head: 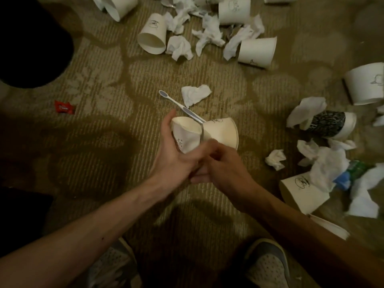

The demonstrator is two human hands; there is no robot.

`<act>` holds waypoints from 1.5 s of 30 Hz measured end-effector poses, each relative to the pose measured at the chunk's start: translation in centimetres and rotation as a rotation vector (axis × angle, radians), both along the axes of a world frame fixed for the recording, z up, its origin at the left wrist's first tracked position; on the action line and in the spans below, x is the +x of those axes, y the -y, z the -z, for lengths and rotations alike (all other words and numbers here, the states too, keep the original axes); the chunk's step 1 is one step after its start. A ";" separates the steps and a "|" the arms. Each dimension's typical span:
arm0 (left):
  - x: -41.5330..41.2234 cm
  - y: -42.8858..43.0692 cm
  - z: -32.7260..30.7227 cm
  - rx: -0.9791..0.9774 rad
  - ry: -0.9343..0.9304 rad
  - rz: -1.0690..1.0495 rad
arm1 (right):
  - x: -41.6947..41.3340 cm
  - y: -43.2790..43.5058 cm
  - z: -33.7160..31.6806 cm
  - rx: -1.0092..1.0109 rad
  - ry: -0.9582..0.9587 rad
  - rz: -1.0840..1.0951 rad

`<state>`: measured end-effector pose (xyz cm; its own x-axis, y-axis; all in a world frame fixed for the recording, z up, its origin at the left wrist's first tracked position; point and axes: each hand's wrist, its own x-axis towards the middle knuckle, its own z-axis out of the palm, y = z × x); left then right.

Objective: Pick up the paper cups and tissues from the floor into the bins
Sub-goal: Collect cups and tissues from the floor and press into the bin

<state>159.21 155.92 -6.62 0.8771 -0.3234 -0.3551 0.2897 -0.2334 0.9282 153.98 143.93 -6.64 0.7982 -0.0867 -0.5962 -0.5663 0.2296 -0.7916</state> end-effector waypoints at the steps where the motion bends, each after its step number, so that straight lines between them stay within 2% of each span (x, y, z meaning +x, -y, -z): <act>1: 0.4 0.0 -0.1 -0.016 -0.026 -0.025 | 0.1 0.0 -0.2 -0.018 0.022 -0.016; 5: 1.3 -0.9 0.2 -0.021 -0.083 0.004 | 0.3 0.5 -0.4 -0.073 0.045 -0.149; 7: 1.6 -1.4 0.6 0.009 -0.134 -0.019 | 0.7 1.2 -0.2 -0.172 0.060 -0.228; 9: 2.1 -1.9 1.1 0.056 -0.225 -0.053 | 1.4 2.4 0.4 -0.356 0.105 -0.256; 11: 2.6 -2.4 1.5 0.066 -0.321 -0.084 | 2.4 4.1 1.2 -0.669 0.174 -0.258; 13: 3.0 -2.7 1.8 0.053 -0.388 -0.102 | 3.5 5.8 2.3 -0.969 0.228 -0.382; 14: 3.2 -2.6 1.8 0.039 -0.411 -0.097 | 3.9 6.4 2.8 -1.030 0.225 -0.480; 17: 3.6 -2.4 1.9 0.018 -0.474 -0.057 | 4.9 7.4 4.2 -1.005 0.170 -0.669; 24: 4.0 -2.0 2.3 -0.029 -0.490 0.032 | 5.7 7.7 5.6 -1.110 0.194 -0.704; 26: 3.9 -1.8 2.2 -0.029 -0.468 0.054 | 5.7 7.3 5.3 -1.024 0.135 -0.595; 29: 3.7 -1.6 1.8 0.007 -0.415 0.087 | 5.5 6.1 3.3 -0.509 -0.020 -0.201; 31: 3.4 -1.4 1.6 -0.011 -0.345 0.121 | 5.0 5.1 2.5 -0.249 -0.074 -0.085; 34: 2.6 -0.8 1.5 0.003 -0.259 0.150 | 4.0 3.3 1.9 0.001 -0.101 0.014; 36: 2.5 -0.6 1.7 0.033 -0.255 0.116 | 3.7 2.7 1.7 0.088 -0.099 0.083; 41: 3.0 -0.4 1.9 0.016 -0.268 0.110 | 3.3 2.6 0.7 0.139 -0.091 0.173; 45: 3.8 0.7 1.5 0.062 -0.201 0.129 | 3.4 2.6 -0.3 0.126 0.102 0.036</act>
